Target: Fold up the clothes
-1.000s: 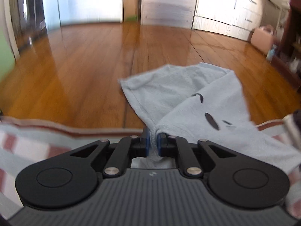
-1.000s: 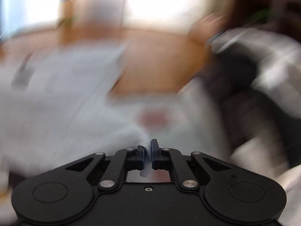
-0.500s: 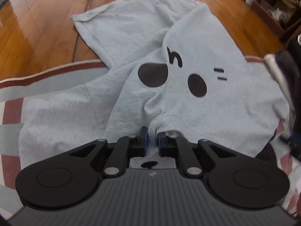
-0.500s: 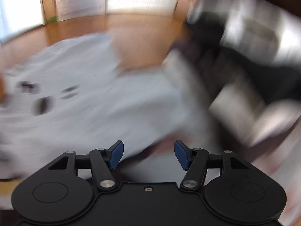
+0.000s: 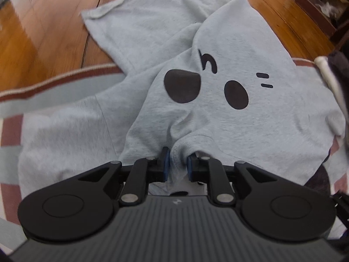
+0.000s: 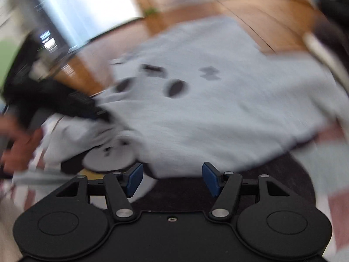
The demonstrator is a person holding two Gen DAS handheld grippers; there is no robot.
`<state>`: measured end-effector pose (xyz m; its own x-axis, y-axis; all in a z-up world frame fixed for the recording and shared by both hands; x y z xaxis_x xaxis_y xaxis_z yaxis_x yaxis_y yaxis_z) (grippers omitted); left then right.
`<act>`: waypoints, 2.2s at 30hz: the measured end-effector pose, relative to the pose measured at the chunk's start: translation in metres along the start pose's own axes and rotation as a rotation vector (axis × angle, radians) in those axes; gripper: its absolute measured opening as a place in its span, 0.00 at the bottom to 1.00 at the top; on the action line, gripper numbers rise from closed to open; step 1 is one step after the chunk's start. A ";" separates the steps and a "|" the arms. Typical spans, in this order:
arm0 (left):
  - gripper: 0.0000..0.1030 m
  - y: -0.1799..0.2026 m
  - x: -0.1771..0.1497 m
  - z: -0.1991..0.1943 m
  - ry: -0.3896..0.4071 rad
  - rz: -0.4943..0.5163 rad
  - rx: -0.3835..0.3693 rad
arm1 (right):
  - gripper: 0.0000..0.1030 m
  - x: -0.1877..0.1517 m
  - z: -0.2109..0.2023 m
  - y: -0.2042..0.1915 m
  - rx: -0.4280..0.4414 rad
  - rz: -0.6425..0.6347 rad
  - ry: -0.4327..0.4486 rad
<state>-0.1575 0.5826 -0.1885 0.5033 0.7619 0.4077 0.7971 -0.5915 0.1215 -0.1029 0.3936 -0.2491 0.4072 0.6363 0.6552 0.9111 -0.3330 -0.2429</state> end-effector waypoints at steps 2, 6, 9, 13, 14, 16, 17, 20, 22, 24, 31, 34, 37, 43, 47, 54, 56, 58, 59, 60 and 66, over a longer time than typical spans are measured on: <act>0.17 0.001 0.000 -0.005 0.018 0.027 0.023 | 0.64 0.001 0.007 -0.017 -0.043 -0.171 0.004; 0.17 0.003 0.000 -0.014 0.054 0.080 0.068 | 0.57 0.002 0.042 -0.028 -0.182 -0.390 -0.086; 0.17 0.005 -0.001 -0.021 0.082 0.120 0.101 | 0.12 0.020 0.027 -0.013 -0.136 -0.296 -0.045; 0.17 0.008 0.004 -0.053 0.173 0.218 0.067 | 0.08 0.043 -0.046 -0.001 -0.181 -0.314 0.114; 0.20 0.009 0.006 -0.065 0.190 0.238 0.014 | 0.04 0.042 -0.058 0.004 -0.218 -0.348 0.113; 0.24 0.013 0.000 -0.073 0.160 0.254 -0.114 | 0.04 0.035 -0.069 0.015 -0.294 -0.442 0.081; 0.28 0.016 -0.004 -0.073 0.134 0.256 -0.169 | 0.04 0.031 -0.075 0.021 -0.332 -0.488 0.065; 0.30 0.027 -0.022 -0.056 0.012 0.251 -0.245 | 0.03 0.011 -0.066 0.053 -0.371 -0.446 -0.021; 0.29 0.031 -0.025 -0.050 -0.023 0.251 -0.262 | 0.03 -0.001 -0.059 0.077 -0.382 -0.341 -0.054; 0.30 0.025 -0.021 -0.053 -0.003 0.240 -0.243 | 0.03 -0.009 -0.055 0.097 -0.402 -0.234 -0.060; 0.51 -0.048 -0.001 -0.088 0.214 0.173 0.037 | 0.05 -0.018 -0.047 0.125 -0.406 -0.119 -0.087; 0.51 -0.100 -0.006 -0.060 0.132 0.025 0.075 | 0.05 -0.018 -0.050 0.120 -0.402 -0.108 -0.062; 0.51 -0.149 -0.012 -0.039 0.078 -0.101 0.138 | 0.05 -0.020 -0.048 0.113 -0.429 -0.136 -0.070; 0.53 -0.215 -0.059 -0.020 0.000 -0.387 0.107 | 0.05 -0.023 -0.048 0.115 -0.414 -0.099 -0.069; 0.62 -0.216 -0.072 -0.015 -0.011 -0.494 -0.034 | 0.05 -0.023 -0.047 0.115 -0.404 -0.085 -0.059; 0.85 -0.186 -0.071 0.008 -0.070 -0.415 -0.026 | 0.05 -0.018 -0.047 0.110 -0.395 -0.096 -0.046; 0.91 -0.181 -0.069 0.012 -0.080 -0.376 -0.006 | 0.05 -0.017 -0.048 0.108 -0.379 -0.102 -0.032; 0.90 -0.177 -0.070 0.011 -0.089 -0.344 0.022 | 0.05 -0.016 -0.051 0.106 -0.363 -0.095 -0.022; 0.88 -0.175 -0.070 0.010 -0.089 -0.325 0.036 | 0.05 -0.015 -0.052 0.106 -0.356 -0.089 -0.020; 0.88 -0.173 -0.071 0.008 -0.084 -0.310 0.045 | 0.05 -0.015 -0.052 0.107 -0.351 -0.078 -0.019; 0.80 -0.190 -0.063 0.009 -0.006 -0.358 0.089 | 0.05 -0.009 -0.039 0.115 -0.340 0.009 -0.052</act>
<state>-0.3377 0.6487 -0.2451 0.1888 0.9181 0.3485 0.9487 -0.2621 0.1766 -0.0044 0.3229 -0.2548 0.4258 0.6641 0.6145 0.8376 -0.5461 0.0098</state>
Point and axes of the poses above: each gripper's, at about its wrist camera, not at the fingertips, and z roughly the way its jaws point, y to its right, x to its top, the point moved 6 cm from there along z, roughly the way its jaws point, and after that the axes turned 1 degree about -x, right-handed, at the moved point
